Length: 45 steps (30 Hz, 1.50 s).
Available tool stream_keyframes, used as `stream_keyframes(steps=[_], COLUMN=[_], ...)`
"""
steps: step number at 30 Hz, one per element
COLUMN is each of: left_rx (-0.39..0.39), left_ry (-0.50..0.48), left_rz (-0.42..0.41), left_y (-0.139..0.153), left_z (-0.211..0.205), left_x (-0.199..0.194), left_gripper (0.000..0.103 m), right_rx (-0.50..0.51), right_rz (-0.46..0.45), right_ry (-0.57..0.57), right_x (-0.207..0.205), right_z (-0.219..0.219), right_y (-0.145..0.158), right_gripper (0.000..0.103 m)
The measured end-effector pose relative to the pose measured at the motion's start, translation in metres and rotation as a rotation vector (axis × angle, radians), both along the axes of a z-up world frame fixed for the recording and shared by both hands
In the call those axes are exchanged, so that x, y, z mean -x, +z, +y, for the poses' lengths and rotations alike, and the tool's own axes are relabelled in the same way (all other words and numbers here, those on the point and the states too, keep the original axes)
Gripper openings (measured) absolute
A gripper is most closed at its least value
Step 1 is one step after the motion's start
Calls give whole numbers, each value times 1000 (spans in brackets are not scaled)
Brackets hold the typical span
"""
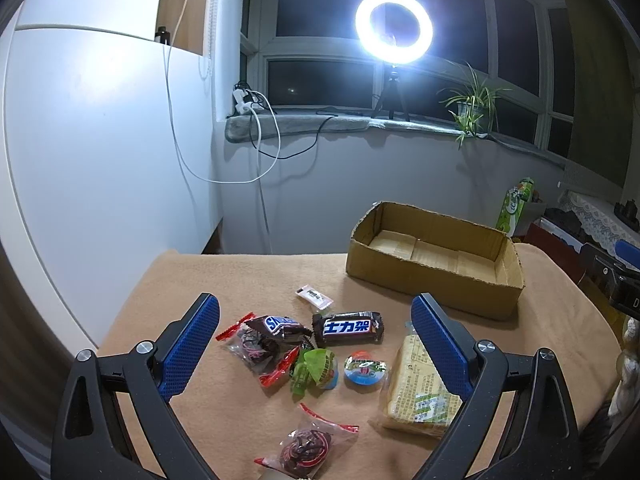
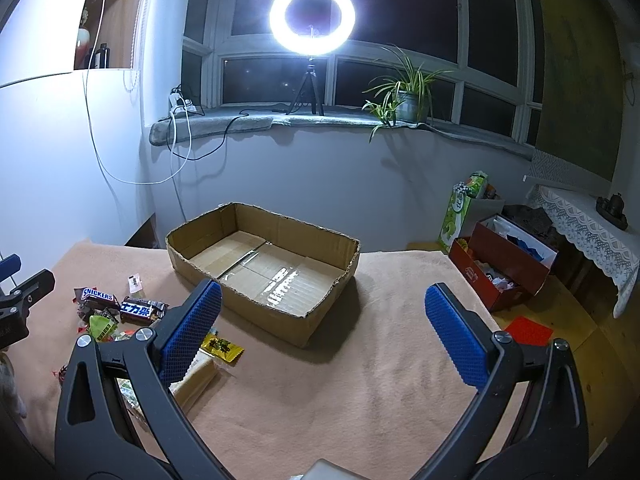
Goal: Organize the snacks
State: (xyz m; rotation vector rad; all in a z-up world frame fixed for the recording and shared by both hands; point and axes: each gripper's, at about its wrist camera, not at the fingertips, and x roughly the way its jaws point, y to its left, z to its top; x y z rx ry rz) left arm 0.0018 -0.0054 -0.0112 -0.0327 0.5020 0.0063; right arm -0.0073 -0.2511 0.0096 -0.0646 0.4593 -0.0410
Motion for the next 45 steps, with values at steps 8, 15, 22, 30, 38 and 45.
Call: stream_keyframes(steps=[8,15,22,30,38,45], left_rx=[0,3,4,5,9,34], left_ry=[-3,-4,-5,-7,-15,-33], left_rz=[-1,-2,-2,0,5,27], left_y=[1,1,2,1,1,-1], left_z=[-2,-1,-1,-1,1,4], left_x=[0,0,1,1,1,-2], left_gripper=[97,97,97,97,97,97], right_rx=[0,0,-2,0,-1,0], right_rz=[1,2,4,3,10,15], right_ry=[0,2,3,3,7,9], right_x=[0,2,1,2,3,2], right_z=[0,0,0,0,4,5], right_y=[-1,-1,-1,-2,-6,-7], right_gripper=[103,103,103,103,103,103])
